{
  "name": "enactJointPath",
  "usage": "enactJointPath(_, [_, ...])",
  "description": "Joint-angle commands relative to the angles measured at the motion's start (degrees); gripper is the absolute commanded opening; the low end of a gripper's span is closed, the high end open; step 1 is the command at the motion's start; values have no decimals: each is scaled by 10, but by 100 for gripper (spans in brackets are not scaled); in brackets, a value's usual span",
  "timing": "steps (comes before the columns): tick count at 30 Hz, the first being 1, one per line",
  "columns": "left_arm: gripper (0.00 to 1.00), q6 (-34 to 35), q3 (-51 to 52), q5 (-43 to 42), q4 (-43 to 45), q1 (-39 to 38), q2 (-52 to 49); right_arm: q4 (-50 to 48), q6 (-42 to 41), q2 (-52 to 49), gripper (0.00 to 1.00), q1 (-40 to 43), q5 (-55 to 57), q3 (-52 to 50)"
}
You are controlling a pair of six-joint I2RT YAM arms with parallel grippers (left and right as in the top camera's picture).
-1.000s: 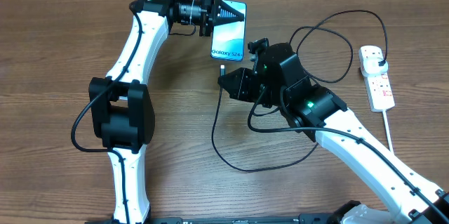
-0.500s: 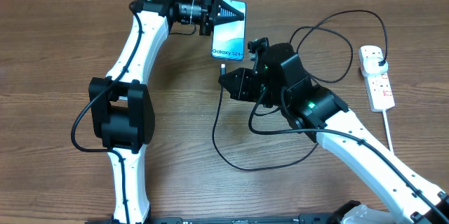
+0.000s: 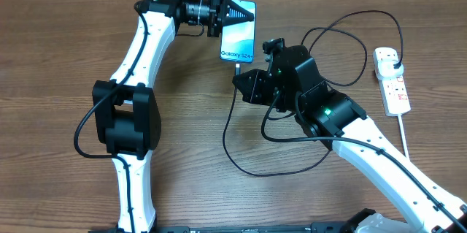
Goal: Plug charger to phone and switch on socket
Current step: 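Push the USB-C plug up into the phone's bottom port with the right gripper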
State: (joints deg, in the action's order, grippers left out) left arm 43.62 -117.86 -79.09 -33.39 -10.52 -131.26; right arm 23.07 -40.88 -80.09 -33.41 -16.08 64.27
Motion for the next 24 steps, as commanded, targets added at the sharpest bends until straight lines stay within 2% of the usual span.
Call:
enactJointPath(1, [4,10,-11,-26,3,-4,18,-4,6,13,4,1,11,-2])
enactJointPath(24, [4,1,-11,-31,3,-13,18,-7,6,13,4,1,10,-2])
